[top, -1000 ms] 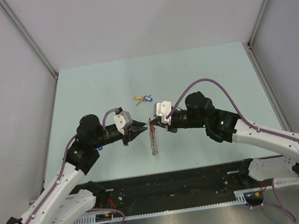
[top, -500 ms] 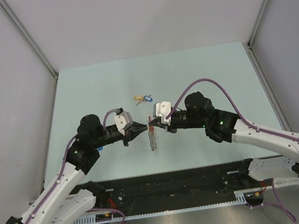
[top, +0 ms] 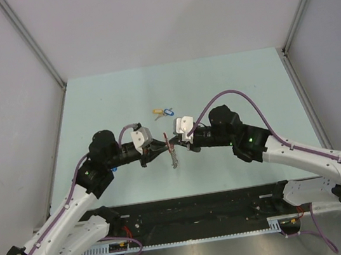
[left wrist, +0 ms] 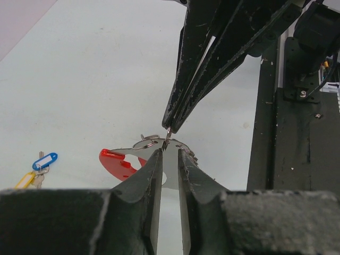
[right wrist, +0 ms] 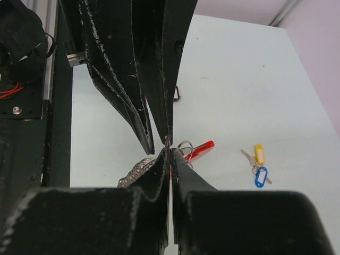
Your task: Put the keys on the keyring
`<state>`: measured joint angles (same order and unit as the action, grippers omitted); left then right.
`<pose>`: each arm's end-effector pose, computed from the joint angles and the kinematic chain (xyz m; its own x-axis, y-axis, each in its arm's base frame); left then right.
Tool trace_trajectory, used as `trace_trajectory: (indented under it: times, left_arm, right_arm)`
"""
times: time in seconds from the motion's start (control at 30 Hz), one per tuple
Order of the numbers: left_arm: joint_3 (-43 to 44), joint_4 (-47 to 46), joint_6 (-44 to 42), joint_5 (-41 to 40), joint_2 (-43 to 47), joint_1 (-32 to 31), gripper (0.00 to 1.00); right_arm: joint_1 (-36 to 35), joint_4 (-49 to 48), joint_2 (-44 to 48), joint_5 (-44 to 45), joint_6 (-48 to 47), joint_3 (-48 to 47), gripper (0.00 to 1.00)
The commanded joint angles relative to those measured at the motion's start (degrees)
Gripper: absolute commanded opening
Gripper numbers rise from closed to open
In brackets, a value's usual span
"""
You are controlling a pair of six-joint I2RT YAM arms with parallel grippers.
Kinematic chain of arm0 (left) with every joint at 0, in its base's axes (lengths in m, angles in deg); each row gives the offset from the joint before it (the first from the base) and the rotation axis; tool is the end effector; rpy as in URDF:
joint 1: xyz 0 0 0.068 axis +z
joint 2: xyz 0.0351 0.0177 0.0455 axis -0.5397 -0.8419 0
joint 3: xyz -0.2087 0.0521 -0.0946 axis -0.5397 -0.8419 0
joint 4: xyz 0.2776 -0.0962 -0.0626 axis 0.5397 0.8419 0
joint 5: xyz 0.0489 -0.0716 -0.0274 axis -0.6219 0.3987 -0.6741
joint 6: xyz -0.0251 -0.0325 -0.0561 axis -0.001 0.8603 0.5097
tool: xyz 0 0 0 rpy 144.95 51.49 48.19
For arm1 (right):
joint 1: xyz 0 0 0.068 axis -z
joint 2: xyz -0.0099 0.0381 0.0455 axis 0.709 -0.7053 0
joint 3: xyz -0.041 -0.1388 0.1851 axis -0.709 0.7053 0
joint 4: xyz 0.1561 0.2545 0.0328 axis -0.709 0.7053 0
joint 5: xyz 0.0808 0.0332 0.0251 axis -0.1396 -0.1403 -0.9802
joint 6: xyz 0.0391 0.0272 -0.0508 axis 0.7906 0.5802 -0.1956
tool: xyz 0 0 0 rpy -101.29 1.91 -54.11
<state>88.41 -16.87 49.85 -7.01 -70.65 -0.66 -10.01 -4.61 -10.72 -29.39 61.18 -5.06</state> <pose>0.2051 -0.1777 0.2755 0.0309 0.1899 -0.9813 0.9591 0.2706 0.0825 0.1810 0.2951 0.2957 0.2980 -0.2671 -0.9164 -0.9260 0.1523 -0.3455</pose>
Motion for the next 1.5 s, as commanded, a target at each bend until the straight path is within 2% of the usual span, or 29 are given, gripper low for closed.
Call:
trace_trajectory:
  times: [0.0, 0.13, 0.3, 0.77, 0.83, 0.9, 0.97, 1.0, 1.13, 1.17, 1.3, 1.47]
  left_arm:
    - [0.9, -2.9, -0.8, 3.0, 0.4, -0.6, 0.24]
    - [0.9, -2.9, -0.8, 0.0, 0.8, -0.7, 0.33]
    - [0.8, -2.9, -0.5, -3.3, 1.3, -0.6, 0.33]
    - [1.8, -0.9, -0.6, 2.5, -1.1, -0.6, 0.15]
    - [1.9, -1.0, -0.6, 2.7, -1.0, -0.7, 0.1]
    - [1.9, -1.0, -0.4, 2.4, -0.7, -0.6, 0.0]
    - [1.8, -1.4, -0.1, 1.5, -0.3, -0.6, 0.0]
    - [1.7, -1.7, 0.6, 1.2, 0.1, -0.7, 0.0]
    - [1.2, -3.3, 3.7, -0.8, 1.2, -0.7, 0.0]
    - [0.9, -3.7, 4.3, -1.1, 1.3, -0.7, 0.0]
    - [0.9, -4.6, 6.4, -3.1, 1.3, -0.6, 0.0]
    - [1.0, -5.5, 8.5, -5.8, 0.6, -0.6, 0.0]
  right_arm:
    - [-0.8, -3.7, -0.6, -1.5, 0.0, -0.4, 0.0]
    - [-0.8, -3.3, -0.1, -1.6, -0.1, -0.3, 0.0]
    - [-0.8, -2.6, 0.2, -1.2, -0.3, -0.3, 0.0]
    - [-0.9, -2.6, -0.2, -1.5, -0.3, -0.3, 0.0]
    - [-0.9, -2.7, -0.5, -1.8, -0.2, -0.3, 0.0]
    - [-0.9, -2.6, -0.6, -1.8, 0.0, -0.3, 0.0]
    - [-0.8, -2.7, -0.7, -1.4, 0.3, -0.4, 0.0]
    - [-0.8, -2.8, -0.5, -0.3, 1.0, -0.3, 0.01]
    - [0.3, -3.7, 1.0, 2.3, 4.1, -0.3, 0.28]
    - [1.4, -4.1, 1.3, 2.5, 5.0, -0.3, 0.3]
    - [3.6, -4.6, 2.0, 4.1, 8.0, -0.3, 0.34]
    - [3.0, -6.3, 2.1, 4.5, 8.6, 0.5, 0.35]
